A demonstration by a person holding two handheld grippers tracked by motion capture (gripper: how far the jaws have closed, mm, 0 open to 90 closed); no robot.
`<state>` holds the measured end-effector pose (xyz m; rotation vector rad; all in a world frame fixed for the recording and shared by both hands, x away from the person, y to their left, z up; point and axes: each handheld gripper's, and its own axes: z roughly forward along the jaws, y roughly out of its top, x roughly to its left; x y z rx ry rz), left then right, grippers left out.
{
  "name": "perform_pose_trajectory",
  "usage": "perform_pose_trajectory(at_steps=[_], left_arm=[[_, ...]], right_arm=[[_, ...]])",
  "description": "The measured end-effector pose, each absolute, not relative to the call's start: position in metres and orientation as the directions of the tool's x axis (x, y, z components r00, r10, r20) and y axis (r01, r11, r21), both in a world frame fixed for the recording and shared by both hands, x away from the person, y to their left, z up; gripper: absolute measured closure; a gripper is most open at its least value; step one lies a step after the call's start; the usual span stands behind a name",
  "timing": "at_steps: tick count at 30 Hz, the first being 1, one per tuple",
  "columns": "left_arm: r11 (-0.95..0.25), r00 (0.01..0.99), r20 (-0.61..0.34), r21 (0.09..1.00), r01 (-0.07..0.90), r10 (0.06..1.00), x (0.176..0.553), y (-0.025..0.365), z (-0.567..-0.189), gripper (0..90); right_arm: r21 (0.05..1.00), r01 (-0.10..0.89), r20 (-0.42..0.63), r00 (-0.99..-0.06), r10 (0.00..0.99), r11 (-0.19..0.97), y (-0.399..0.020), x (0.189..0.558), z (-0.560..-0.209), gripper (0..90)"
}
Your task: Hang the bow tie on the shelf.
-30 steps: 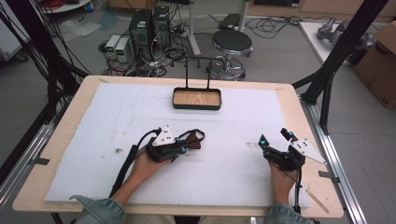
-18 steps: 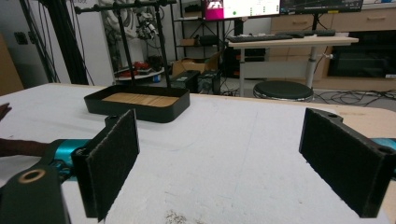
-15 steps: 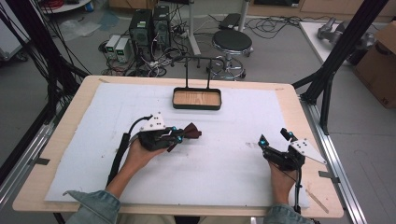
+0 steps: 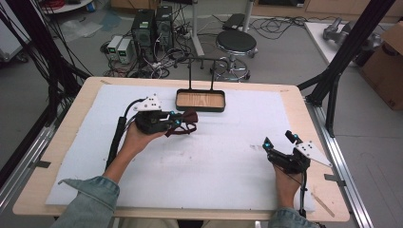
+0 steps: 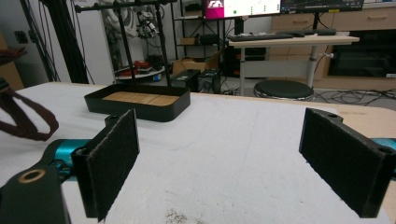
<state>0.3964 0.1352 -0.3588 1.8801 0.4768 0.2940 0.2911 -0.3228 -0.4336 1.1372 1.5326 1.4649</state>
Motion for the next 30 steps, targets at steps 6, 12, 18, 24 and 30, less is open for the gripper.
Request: perform_pose_trajectory(at_steps=[6, 12, 18, 24, 30], left_arm=[[-0.287, 0.879, -0.019, 0.941, 0.176, 0.476, 0.414, 0.14, -0.345, 76.8], [-0.268, 0.876, -0.024, 0.948, 0.174, 0.482, 0.431, 0.145, -0.338, 76.8], [-0.256, 0.876, -0.024, 0.952, 0.168, 0.482, 0.445, 0.146, -0.335, 76.8], [-0.251, 0.865, -0.028, 0.952, 0.176, 0.501, 0.457, 0.148, -0.327, 76.8], [-0.244, 0.855, -0.027, 0.953, 0.178, 0.518, 0.469, 0.151, -0.314, 76.7]], right_arm=[[0.992, 0.118, 0.079, -0.352, 0.933, -0.039, -0.322, 0.291, -0.434, 11.2], [0.992, 0.119, 0.078, -0.351, 0.933, -0.038, -0.323, 0.291, -0.434, 11.3], [0.992, 0.121, 0.08, -0.354, 0.932, -0.039, -0.323, 0.291, -0.434, 11.2], [0.991, 0.124, 0.082, -0.353, 0.932, -0.04, -0.323, 0.292, -0.434, 11.2], [0.991, 0.124, 0.083, -0.354, 0.932, -0.041, -0.323, 0.292, -0.434, 11.3]])
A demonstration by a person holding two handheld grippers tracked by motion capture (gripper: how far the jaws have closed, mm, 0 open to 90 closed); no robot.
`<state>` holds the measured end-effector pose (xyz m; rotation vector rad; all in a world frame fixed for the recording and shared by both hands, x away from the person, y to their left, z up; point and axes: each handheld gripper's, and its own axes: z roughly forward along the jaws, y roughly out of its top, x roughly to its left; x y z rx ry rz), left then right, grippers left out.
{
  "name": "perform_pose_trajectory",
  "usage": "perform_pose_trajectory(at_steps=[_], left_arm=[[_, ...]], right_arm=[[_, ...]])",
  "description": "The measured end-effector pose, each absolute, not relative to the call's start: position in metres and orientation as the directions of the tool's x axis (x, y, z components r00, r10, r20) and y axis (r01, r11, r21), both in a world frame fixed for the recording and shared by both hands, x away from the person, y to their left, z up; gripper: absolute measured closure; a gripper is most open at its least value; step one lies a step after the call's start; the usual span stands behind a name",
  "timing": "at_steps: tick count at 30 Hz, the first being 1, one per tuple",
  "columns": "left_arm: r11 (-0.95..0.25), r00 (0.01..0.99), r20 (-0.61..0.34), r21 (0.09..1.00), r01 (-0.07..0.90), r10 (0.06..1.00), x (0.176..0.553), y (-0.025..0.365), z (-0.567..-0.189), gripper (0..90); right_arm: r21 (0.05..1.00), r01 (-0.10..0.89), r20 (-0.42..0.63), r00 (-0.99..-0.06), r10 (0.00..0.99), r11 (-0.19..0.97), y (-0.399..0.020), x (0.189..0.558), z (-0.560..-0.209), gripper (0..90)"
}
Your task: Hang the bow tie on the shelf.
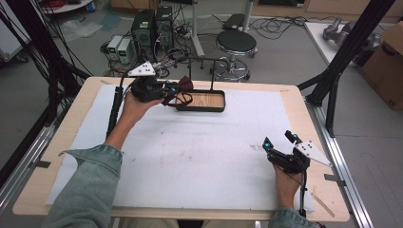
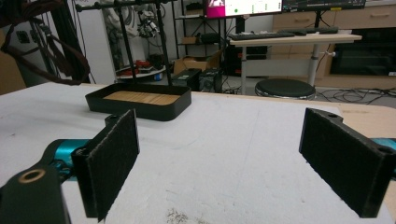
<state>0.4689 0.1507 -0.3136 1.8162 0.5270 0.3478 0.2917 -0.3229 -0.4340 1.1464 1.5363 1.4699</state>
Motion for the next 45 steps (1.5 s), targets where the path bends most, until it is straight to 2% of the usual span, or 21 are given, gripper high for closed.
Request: perform_pose_trajectory(at_steps=[22, 45], left_arm=[[-0.221, 0.81, -0.022, 0.958, 0.186, 0.586, 0.509, 0.149, -0.286, 76.7], [-0.127, 0.696, -0.1, 0.955, 0.267, 0.711, 0.54, 0.159, -0.3, 76.6]], right_arm=[[0.991, 0.123, 0.088, -0.356, 0.93, -0.047, -0.323, 0.292, -0.434, 11.3], [0.991, 0.123, 0.088, -0.368, 0.926, -0.045, -0.323, 0.293, -0.434, 11.3]])
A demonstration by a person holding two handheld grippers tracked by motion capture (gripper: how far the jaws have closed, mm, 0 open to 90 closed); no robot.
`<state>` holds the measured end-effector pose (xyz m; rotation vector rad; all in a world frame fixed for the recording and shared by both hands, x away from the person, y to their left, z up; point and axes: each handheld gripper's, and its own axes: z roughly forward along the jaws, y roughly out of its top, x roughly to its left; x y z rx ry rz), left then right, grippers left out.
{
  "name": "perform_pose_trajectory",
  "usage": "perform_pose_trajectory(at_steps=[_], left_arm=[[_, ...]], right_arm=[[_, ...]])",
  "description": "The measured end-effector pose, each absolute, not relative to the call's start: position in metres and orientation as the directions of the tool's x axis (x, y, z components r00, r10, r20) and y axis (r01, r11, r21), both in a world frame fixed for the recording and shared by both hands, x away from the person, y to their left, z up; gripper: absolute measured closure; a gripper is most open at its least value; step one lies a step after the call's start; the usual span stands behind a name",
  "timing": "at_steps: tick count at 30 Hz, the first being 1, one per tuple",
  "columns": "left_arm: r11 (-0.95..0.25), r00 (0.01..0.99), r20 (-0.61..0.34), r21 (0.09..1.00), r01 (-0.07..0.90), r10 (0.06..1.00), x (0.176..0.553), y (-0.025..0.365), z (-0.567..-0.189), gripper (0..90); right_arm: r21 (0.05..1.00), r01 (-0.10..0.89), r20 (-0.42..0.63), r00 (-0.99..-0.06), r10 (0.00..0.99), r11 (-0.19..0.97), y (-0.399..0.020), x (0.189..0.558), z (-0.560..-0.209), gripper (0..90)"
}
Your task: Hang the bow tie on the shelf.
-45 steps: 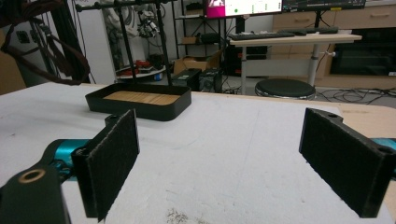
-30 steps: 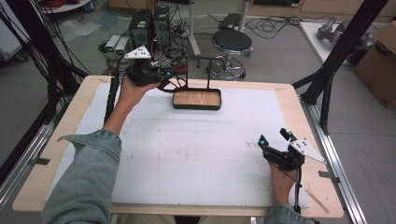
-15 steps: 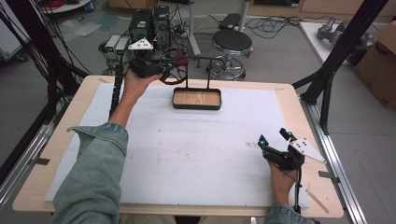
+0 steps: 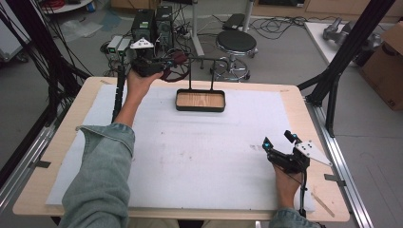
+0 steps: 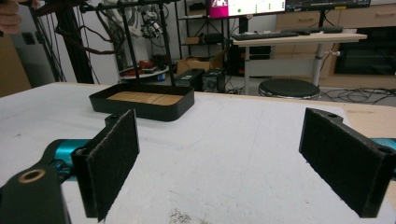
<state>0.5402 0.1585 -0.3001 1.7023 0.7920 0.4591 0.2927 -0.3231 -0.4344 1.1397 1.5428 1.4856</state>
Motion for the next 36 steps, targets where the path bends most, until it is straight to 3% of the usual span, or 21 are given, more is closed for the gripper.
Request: perform_pose_trajectory(at_steps=[22, 36], left_arm=[[-0.078, 0.645, -0.133, 0.954, 0.289, 0.752, 0.546, 0.166, -0.313, 75.6], [-0.113, 0.652, -0.106, 0.952, 0.285, 0.751, 0.547, 0.161, -0.319, 72.1]], right_arm=[[0.991, 0.126, 0.087, -0.37, 0.925, -0.043, -0.323, 0.293, -0.434, 11.2], [0.991, 0.126, 0.087, -0.369, 0.926, -0.043, -0.323, 0.293, -0.434, 11.2]])
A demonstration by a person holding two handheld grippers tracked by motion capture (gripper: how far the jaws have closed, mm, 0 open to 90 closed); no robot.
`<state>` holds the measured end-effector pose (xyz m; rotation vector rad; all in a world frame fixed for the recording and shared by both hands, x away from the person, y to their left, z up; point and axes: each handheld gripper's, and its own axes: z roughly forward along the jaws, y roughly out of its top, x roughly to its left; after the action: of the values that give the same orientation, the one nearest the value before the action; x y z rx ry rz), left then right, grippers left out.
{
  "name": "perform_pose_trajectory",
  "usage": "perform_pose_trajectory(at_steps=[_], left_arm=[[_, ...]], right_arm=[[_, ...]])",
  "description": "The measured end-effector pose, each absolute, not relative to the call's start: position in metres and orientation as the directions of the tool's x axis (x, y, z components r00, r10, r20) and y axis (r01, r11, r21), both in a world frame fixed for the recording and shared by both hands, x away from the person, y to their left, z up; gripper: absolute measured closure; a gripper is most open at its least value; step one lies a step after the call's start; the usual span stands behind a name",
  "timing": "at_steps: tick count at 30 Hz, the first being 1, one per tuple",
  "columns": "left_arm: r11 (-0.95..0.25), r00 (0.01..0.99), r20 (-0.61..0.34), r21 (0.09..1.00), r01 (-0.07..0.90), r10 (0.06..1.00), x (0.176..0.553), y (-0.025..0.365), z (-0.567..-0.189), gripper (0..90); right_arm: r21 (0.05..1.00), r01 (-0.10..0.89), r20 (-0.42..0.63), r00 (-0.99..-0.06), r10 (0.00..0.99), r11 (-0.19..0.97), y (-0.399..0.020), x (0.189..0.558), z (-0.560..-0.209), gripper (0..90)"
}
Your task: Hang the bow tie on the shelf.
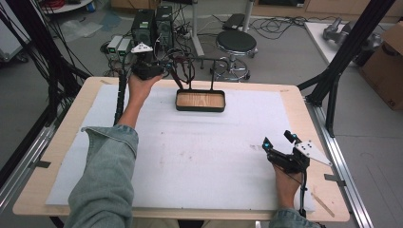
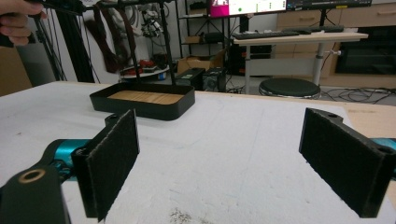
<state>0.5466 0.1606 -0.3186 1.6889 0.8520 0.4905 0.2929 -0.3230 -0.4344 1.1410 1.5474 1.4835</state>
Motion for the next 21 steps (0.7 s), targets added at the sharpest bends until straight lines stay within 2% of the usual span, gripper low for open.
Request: perform_pose_trajectory(at_steps=[8, 21], left_arm=[[-0.112, 0.657, -0.1, 0.955, 0.273, 0.748, 0.543, 0.165, -0.313, 70.1], [-0.129, 0.671, -0.049, 0.968, 0.214, 0.74, 0.523, 0.178, -0.296, 60.6]], right_arm=[[0.991, 0.125, 0.087, -0.368, 0.926, -0.044, -0.323, 0.293, -0.434, 11.3], [0.991, 0.124, 0.086, -0.364, 0.927, -0.044, -0.323, 0.293, -0.434, 11.3]])
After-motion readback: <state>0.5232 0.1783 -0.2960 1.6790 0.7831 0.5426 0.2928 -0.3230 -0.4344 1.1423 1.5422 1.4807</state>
